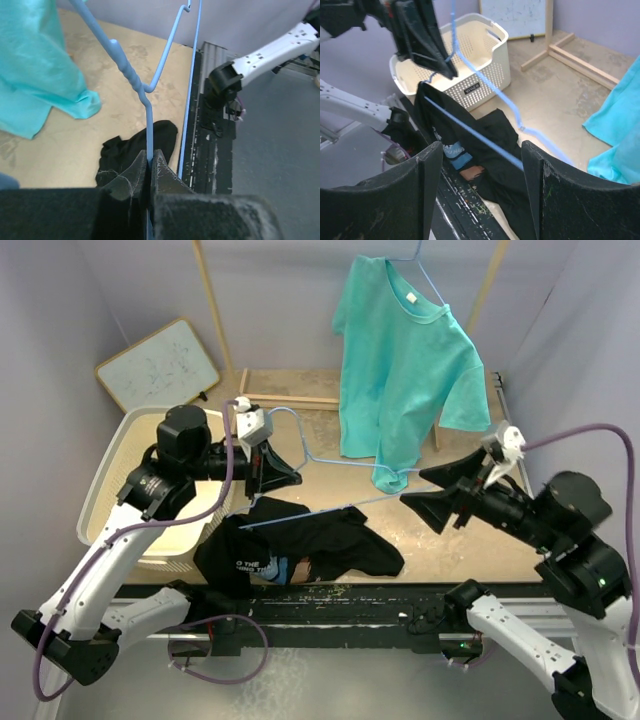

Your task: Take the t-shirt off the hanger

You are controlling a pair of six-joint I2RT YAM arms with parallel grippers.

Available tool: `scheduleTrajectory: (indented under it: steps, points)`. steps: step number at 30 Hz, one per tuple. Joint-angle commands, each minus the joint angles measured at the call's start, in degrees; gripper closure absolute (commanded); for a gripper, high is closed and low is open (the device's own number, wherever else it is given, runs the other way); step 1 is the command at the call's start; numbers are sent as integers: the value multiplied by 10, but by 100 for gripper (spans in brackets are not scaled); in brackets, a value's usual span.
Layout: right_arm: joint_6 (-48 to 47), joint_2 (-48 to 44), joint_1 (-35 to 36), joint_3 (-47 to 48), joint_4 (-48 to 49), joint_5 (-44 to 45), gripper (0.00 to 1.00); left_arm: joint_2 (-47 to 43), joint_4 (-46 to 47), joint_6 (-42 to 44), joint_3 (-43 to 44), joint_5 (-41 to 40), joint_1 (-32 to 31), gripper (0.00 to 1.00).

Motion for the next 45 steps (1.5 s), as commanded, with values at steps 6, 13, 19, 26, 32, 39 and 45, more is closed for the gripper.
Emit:
scheduleTrajectory:
  steps: [6, 13, 19, 26, 32, 39, 45]
  points:
    - [-60, 95, -1, 53, -24, 18, 34, 29, -4, 33, 28, -10, -101, 100]
    - [-76, 111, -1, 43, -51, -18, 38, 24, 26, 29, 22, -39, -117, 100]
    - [-75, 95, -1, 14, -57, -52, 39, 20, 38, 28, 27, -62, -116, 100]
    - [-69, 78, -1, -16, -60, -49, 43, 0, 58, 19, 28, -64, -116, 100]
    - [-69, 81, -1, -17, -58, -64, 51, -28, 58, 10, 37, -49, -117, 100]
    - [-70, 89, -1, -17, -52, -100, 62, -47, 44, 10, 50, -28, -116, 100]
    - [-72, 88, -1, -21, -37, -172, 72, -51, 39, 6, 57, 0, -117, 100]
